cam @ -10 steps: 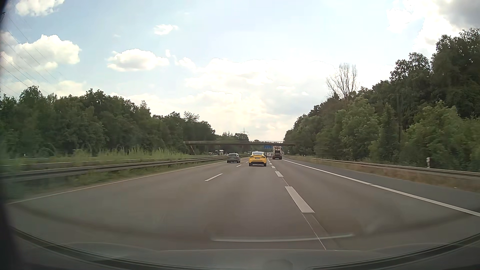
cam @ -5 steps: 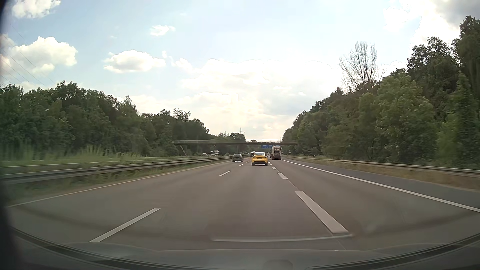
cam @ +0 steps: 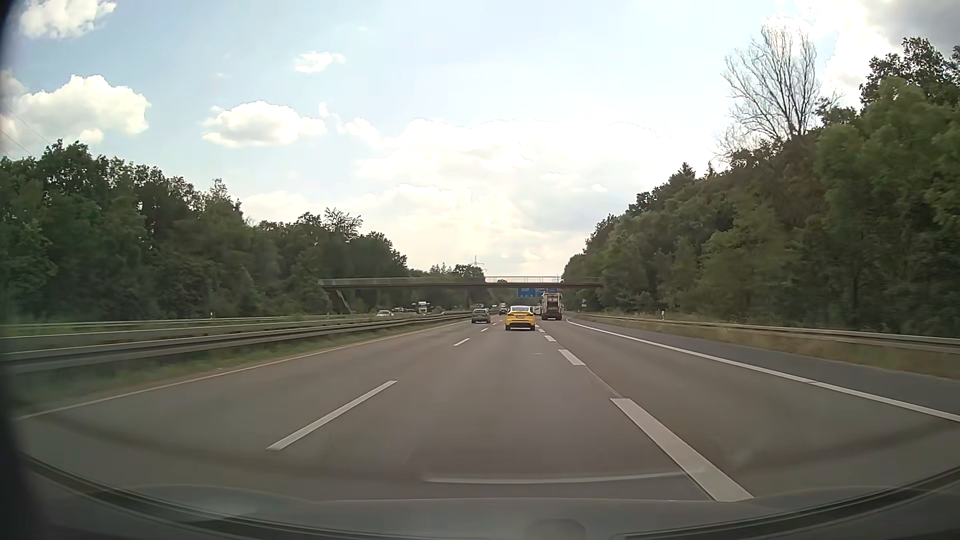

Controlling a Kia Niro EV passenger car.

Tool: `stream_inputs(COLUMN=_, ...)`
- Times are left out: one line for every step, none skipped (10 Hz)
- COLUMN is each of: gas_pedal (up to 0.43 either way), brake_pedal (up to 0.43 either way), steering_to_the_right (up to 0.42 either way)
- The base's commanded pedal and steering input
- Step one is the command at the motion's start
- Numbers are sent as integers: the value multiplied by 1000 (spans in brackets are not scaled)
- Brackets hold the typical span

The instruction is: Follow the waypoints while adhering to traffic rules and regulations

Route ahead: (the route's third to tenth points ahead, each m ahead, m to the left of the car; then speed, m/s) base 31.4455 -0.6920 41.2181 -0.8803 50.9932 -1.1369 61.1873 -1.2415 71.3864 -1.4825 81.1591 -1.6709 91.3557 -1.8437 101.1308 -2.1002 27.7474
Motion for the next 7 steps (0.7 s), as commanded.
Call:
stream_inputs(gas_pedal=197, brake_pedal=30, steering_to_the_right=2)
stream_inputs(gas_pedal=228, brake_pedal=30, steering_to_the_right=1)
stream_inputs(gas_pedal=287, brake_pedal=30, steering_to_the_right=1)
stream_inputs(gas_pedal=331, brake_pedal=30, steering_to_the_right=1)
stream_inputs(gas_pedal=370, brake_pedal=30, steering_to_the_right=2)
stream_inputs(gas_pedal=398, brake_pedal=30, steering_to_the_right=2)
stream_inputs(gas_pedal=409, brake_pedal=30, steering_to_the_right=2)
